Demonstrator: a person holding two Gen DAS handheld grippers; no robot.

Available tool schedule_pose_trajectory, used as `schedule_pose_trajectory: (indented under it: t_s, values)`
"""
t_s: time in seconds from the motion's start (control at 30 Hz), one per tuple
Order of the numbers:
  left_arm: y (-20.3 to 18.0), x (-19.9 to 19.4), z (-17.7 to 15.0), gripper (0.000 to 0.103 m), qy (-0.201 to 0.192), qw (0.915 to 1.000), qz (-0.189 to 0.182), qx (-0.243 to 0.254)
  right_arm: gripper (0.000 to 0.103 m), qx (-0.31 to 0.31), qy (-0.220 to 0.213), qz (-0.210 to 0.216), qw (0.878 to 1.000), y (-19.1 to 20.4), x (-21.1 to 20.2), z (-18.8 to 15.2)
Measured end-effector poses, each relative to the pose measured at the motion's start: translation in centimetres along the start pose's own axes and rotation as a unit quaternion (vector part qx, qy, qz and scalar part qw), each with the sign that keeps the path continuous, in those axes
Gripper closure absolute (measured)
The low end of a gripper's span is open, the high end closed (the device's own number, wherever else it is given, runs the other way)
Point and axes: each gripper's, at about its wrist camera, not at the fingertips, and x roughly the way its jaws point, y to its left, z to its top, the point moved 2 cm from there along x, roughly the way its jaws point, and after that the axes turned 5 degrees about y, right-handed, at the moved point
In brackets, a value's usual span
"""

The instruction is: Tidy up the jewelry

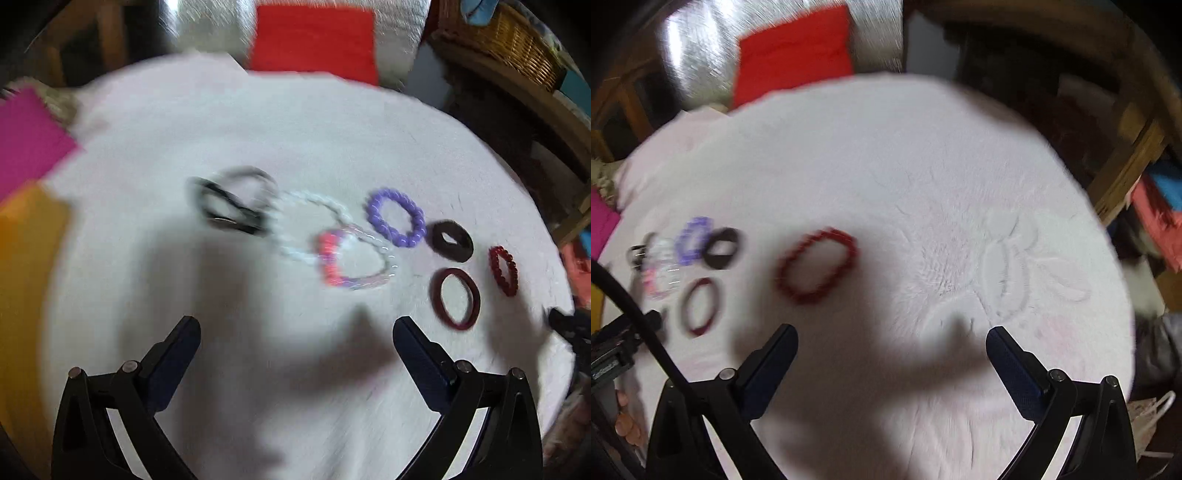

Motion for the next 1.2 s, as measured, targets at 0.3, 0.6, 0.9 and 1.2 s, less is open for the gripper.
schedule_pose_trajectory:
  t_s: [0.3,0.6,0.9,1.2]
  values:
    - [1.4,-22.3,-6.2,0.0,-0.234,0.9608,0.146,0.026,0.0,-0.018,-0.138,0.025,0.99,3.7,-16.3,-5.1]
    - [1.6,-32.5,-9.1,0.0,-0.282,0.9541,0.101,-0.009,0.0,-0.016,-0.225,0.063,0.972,5.3,-27.7,-10.3]
    - [0.8,-34.6,-10.3,0.0,-0.288,0.953,0.092,-0.015,0.0,-0.033,-0.275,0.029,0.961,5.6,-32.2,-12.4]
    - [-1.8,-33.6,-9.9,0.0,-0.299,0.9481,0.104,0.035,0.0,-0.022,-0.291,0.004,0.957,4.7,-32.7,-11.3]
